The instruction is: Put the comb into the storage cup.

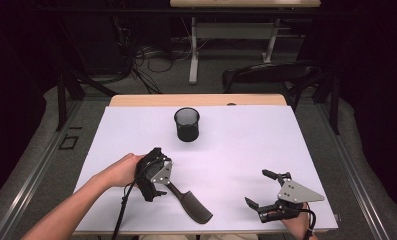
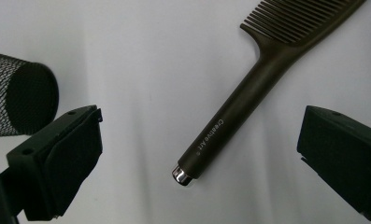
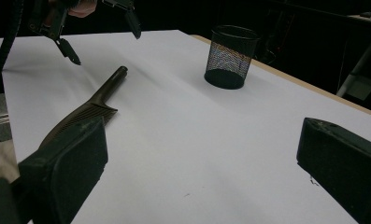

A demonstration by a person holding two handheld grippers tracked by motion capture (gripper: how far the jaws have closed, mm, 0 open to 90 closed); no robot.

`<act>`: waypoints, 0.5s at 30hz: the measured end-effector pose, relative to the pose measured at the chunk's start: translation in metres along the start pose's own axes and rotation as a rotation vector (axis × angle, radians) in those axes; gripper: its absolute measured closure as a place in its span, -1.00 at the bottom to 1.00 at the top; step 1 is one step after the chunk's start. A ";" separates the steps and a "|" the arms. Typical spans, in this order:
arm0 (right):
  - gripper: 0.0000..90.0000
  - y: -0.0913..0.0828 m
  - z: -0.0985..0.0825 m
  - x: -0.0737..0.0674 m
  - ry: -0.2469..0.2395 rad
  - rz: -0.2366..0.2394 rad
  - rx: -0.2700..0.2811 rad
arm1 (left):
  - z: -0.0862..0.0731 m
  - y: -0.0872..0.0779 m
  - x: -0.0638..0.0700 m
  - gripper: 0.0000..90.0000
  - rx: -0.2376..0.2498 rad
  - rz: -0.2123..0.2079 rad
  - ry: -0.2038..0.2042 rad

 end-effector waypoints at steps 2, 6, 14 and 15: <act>-0.97 0.000 -0.001 0.000 0.000 0.001 -0.003 | 0.003 0.002 -0.002 -0.97 -0.022 -0.036 0.045; -0.97 0.000 -0.001 0.000 0.000 0.004 -0.005 | 0.004 0.006 -0.002 -0.85 -0.033 -0.074 0.071; -0.97 0.002 -0.002 0.000 0.009 0.011 -0.005 | 0.007 0.015 -0.003 -0.42 -0.071 -0.162 0.141; -0.97 0.002 -0.002 0.000 0.009 0.012 -0.006 | 0.008 0.016 -0.003 -0.32 -0.077 -0.167 0.149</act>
Point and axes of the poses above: each handheld gripper's, and its own axes: y roughly forward along the jaws, z roughly out of its top, x roughly to its right, the point moved 3 cm from there along y, roughly forward along the jaws, and after that the axes turned 7 degrees about x, right-handed, at the moved point
